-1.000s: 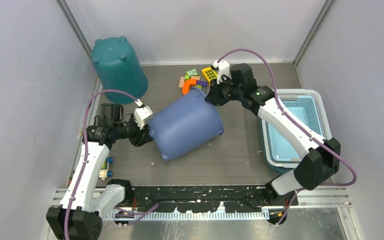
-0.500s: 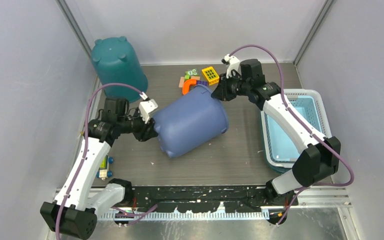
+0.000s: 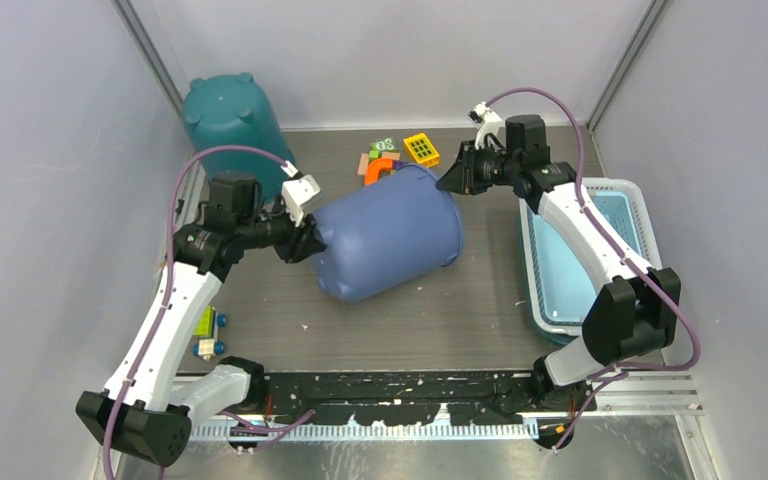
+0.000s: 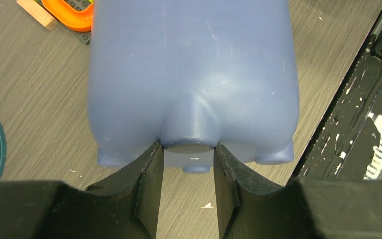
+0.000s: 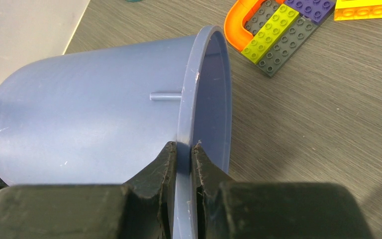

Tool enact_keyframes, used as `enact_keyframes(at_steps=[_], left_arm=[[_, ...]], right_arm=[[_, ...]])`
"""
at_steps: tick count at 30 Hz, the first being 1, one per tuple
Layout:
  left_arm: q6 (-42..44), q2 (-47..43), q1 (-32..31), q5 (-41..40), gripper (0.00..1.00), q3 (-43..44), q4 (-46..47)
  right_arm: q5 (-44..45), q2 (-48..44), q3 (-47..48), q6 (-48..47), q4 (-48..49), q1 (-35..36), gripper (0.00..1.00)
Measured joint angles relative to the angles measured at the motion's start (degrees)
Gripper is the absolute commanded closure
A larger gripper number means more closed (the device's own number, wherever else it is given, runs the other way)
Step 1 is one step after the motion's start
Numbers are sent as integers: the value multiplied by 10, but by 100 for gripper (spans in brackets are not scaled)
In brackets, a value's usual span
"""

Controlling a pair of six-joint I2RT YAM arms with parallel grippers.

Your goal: Turn the large container upside down

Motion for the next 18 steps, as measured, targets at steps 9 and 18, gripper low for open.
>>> enact_keyframes(at_steps=[9,18], left_arm=[[-24,2,-6,-20,66,9,27],[-50,5,-6,-53,63,24,65]], right_arm=[[-34,4,-16,19,24,-23,99],[-52,4,-27,23,31,-35,99]])
